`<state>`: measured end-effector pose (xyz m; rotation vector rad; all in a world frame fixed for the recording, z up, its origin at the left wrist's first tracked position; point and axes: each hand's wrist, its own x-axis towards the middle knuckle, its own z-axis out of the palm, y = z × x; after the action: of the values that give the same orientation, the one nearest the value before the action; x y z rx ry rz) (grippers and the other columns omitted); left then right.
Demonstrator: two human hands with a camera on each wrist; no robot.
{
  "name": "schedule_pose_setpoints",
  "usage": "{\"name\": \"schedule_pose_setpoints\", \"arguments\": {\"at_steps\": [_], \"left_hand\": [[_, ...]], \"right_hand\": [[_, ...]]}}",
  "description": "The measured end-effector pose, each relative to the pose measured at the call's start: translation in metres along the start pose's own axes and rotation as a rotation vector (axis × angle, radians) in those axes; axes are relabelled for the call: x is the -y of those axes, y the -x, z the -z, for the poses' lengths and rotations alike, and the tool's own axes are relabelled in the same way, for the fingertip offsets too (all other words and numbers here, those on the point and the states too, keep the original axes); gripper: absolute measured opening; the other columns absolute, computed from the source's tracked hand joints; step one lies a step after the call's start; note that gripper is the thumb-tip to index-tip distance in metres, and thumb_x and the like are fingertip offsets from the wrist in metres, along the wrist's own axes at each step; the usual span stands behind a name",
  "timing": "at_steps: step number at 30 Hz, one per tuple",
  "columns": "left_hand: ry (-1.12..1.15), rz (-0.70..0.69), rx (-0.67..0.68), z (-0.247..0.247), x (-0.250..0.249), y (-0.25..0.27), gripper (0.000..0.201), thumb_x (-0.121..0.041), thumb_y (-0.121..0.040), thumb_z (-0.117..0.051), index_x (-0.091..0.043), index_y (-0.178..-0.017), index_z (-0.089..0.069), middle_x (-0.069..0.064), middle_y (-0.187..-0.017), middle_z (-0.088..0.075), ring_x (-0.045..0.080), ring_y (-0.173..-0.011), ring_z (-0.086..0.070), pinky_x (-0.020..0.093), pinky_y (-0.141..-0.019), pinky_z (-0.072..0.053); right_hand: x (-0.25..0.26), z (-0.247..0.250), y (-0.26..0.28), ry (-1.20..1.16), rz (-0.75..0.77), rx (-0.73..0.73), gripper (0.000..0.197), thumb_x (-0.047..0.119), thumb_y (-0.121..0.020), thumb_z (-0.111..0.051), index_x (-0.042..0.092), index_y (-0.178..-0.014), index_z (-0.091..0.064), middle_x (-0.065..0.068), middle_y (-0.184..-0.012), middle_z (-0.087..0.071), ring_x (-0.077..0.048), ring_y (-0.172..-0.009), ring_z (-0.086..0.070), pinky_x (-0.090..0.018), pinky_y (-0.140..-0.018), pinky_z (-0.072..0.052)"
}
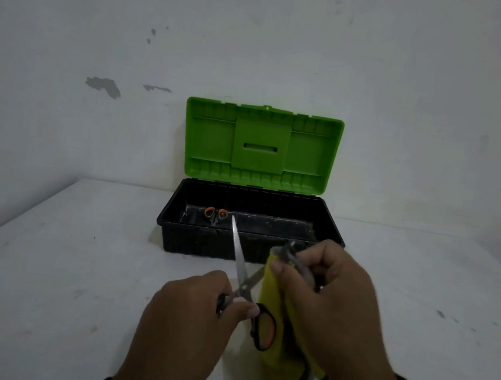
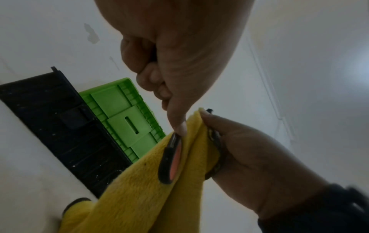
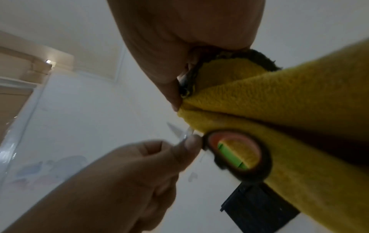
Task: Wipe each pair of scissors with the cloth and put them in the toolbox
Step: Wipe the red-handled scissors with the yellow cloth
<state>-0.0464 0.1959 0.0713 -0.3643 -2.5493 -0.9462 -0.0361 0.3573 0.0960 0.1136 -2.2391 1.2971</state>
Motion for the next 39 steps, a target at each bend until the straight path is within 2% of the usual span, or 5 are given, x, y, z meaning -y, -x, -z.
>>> {"name": "schedule_pose_setpoints", "arguments": {"at_steps": [9,26,30,34,39], "left_hand": [[-0.151,-0.224,0.011,-0.002,0.001,0.004,0.032,-0.05,-0.068,-0.065,-0.024,-0.054,-0.053,-0.01,-0.043,-0.04,0.004,-0.038,-0.027,0.007,-0.045,-0.015],[-0.087,-0.382,-0.085,-0.002,0.013,0.006,0.038,-0.054,-0.078,-0.057,-0.023,-0.056,-0.057,-0.012,-0.045,-0.044,-0.003,-0.044,-0.025,0.01,-0.043,-0.029],[0.05,-0.2,-0.052,0.0,0.015,0.006,0.042,-0.061,-0.067,-0.068,-0.024,-0.053,-0.054,-0.011,-0.042,-0.033,0.001,-0.037,-0.028,0.006,-0.042,-0.028],[0.253,0.157,-0.027,-0.003,0.019,0.003,0.05,-0.069,-0.049,-0.066,-0.019,-0.056,-0.062,0.004,-0.059,-0.058,0.008,-0.046,-0.043,0.018,-0.048,-0.039],[0.382,0.194,0.01,0.0,0.016,0.0,0.05,-0.066,-0.045,-0.069,-0.018,-0.055,-0.063,-0.001,-0.047,-0.049,0.005,-0.044,-0.04,0.016,-0.046,-0.036]], "right_hand": [[-0.007,-0.018,0.003,0.046,-0.043,-0.05,0.023,0.022,-0.081,-0.076,0.021,-0.068,-0.057,0.01,-0.058,-0.056,0.004,-0.06,-0.057,-0.007,-0.049,-0.043],[-0.015,-0.002,-0.019,0.078,0.005,-0.223,0.025,0.03,-0.078,-0.078,0.022,-0.065,-0.058,0.008,-0.058,-0.059,-0.006,-0.06,-0.058,-0.012,-0.048,-0.043],[-0.025,0.013,-0.037,0.116,-0.024,-0.263,0.026,0.034,-0.079,-0.077,0.019,-0.067,-0.06,0.004,-0.06,-0.061,-0.009,-0.054,-0.056,-0.022,-0.049,-0.042],[-0.024,0.023,-0.034,-0.013,-0.065,-0.204,0.021,0.032,-0.08,-0.075,0.018,-0.073,-0.061,0.001,-0.06,-0.062,-0.01,-0.053,-0.056,-0.029,-0.051,-0.047],[-0.016,0.009,-0.008,-0.013,0.042,0.072,0.019,0.018,-0.078,-0.078,0.026,-0.075,-0.061,0.009,-0.072,-0.067,-0.008,-0.058,-0.06,-0.014,-0.049,-0.045]]}}
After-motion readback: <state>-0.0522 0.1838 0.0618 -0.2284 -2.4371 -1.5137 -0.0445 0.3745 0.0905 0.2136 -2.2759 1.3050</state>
